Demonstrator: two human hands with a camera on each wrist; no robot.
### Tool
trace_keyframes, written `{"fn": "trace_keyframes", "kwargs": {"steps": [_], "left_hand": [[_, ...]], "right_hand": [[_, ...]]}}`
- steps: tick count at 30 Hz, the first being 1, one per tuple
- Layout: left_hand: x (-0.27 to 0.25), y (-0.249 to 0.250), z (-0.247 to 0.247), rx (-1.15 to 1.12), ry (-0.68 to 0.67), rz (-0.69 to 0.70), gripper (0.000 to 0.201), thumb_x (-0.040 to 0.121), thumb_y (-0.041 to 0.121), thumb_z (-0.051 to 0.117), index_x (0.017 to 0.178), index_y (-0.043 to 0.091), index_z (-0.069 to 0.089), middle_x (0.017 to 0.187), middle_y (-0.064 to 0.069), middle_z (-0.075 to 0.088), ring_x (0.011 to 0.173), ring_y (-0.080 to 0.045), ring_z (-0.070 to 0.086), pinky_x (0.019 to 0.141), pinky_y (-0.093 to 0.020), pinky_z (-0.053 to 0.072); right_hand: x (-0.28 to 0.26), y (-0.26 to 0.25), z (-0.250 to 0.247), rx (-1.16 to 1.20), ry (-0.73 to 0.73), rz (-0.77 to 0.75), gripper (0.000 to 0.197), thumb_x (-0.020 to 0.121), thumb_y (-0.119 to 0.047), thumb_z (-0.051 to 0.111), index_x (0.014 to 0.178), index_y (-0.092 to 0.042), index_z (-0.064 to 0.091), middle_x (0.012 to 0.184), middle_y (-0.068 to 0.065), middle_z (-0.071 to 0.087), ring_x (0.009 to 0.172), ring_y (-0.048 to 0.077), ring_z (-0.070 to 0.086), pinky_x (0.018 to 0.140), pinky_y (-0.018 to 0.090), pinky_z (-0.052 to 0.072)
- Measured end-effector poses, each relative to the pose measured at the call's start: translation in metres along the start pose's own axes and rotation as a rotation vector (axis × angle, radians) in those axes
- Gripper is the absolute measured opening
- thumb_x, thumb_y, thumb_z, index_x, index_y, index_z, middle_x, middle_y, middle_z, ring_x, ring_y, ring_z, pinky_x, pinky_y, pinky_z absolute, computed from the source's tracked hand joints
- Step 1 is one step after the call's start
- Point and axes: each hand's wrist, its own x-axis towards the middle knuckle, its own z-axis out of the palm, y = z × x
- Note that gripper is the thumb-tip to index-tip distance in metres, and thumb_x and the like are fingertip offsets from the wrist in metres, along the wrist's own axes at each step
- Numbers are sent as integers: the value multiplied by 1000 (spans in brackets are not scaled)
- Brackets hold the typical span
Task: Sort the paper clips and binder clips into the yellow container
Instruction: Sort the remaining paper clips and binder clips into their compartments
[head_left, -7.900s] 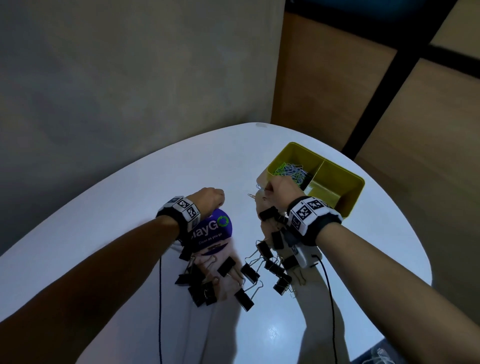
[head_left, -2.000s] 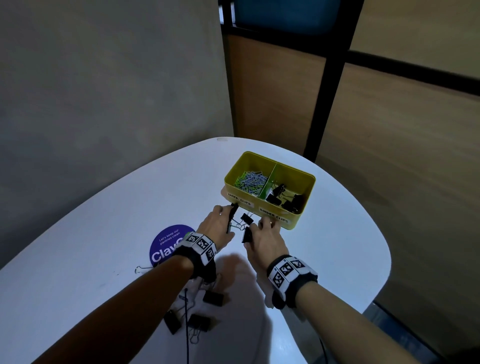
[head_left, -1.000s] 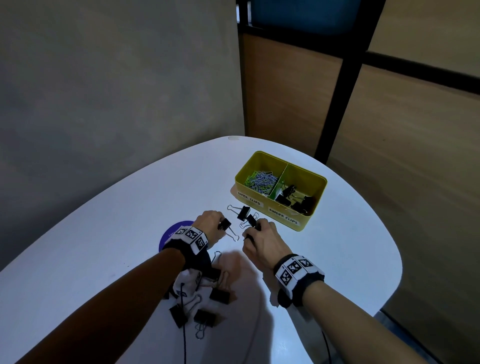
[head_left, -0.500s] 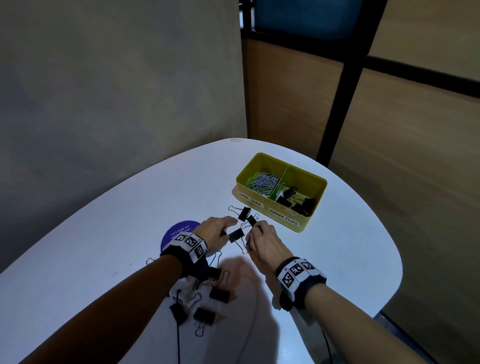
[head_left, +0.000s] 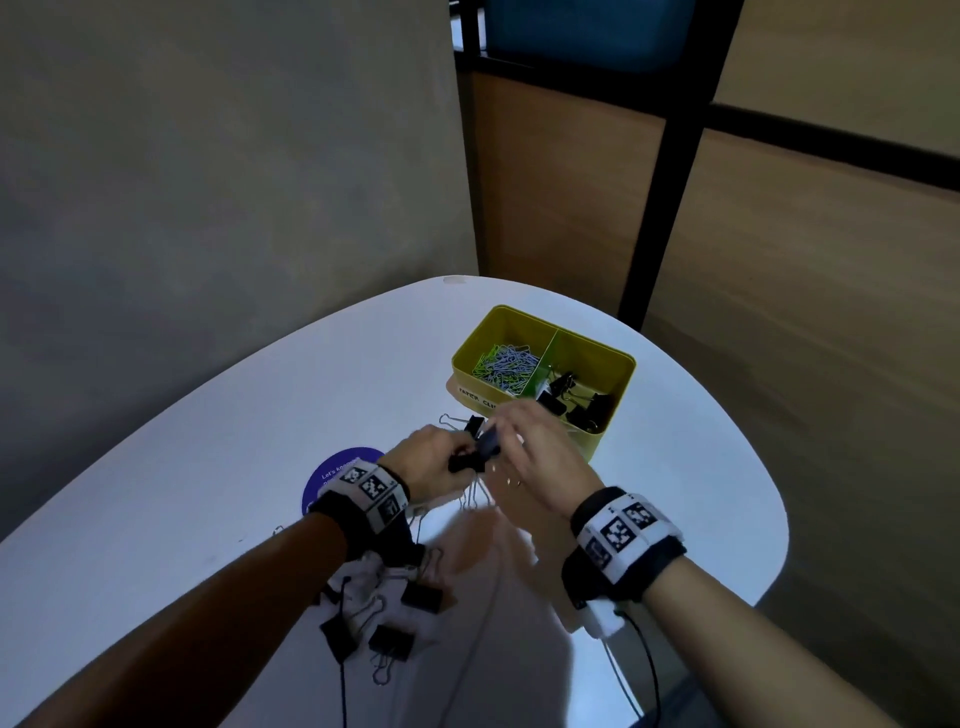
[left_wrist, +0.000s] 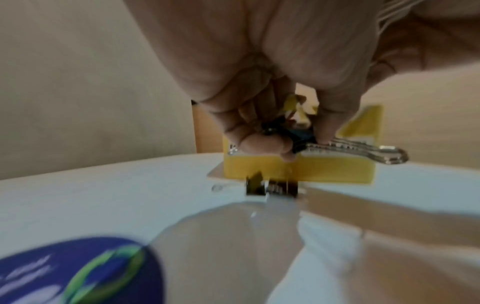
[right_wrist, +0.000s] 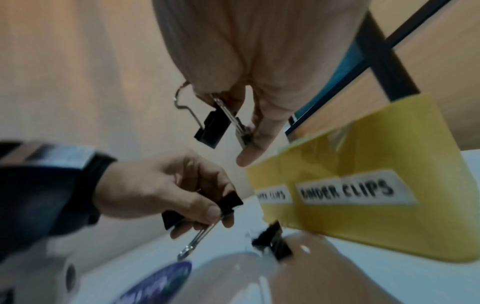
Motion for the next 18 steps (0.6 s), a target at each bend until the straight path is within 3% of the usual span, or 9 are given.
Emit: {"fn": "trace_keyframes", "kwargs": {"steps": [3,5,7,10,13,18], "left_hand": [[10,21,-35,-82,139,86,25,77,31,66,100,19,65,91,-5,71,81,-23,65,74,-30,51],[25,40,-53,-93,211,117,25,80,29,66,103,19,65,90,-3,70,77,-18,61,73,-26,48],[45,61,-63,-74,265,129,24,82,26,65,105,18,64,85,-1,64,75,-17,55,73,-24,45],[77,91,-64,76,300,200,22,83,24,63,103,16,62,97,-4,67,89,-23,59,74,-30,46],[100,109,-55,198,254,202,22,84,25,62,104,16,57,105,-8,64,96,-28,59,77,-37,51],[108,106,-44,-21,205,167,26,86,30,62,110,19,62,107,-5,68,95,-22,61,80,-33,51]], "right_hand": [[16,3,-32,104,192,44,29,101,-13,36,100,-7,65,104,5,57,99,18,53,85,26,39],[30,13,-52,161,312,142,29,101,-15,37,101,-11,66,103,5,60,100,22,57,90,37,46],[42,28,-66,158,376,259,30,100,-16,37,103,-12,67,107,10,64,104,26,58,94,40,46],[54,47,-78,158,380,375,31,100,-19,37,107,-13,67,114,11,66,109,28,58,96,38,45],[61,63,-78,189,326,464,32,100,-16,38,121,-11,61,129,12,60,121,28,52,105,36,39],[57,66,-73,285,266,476,39,101,-18,38,138,-17,48,145,8,47,135,24,41,115,38,30]]}}
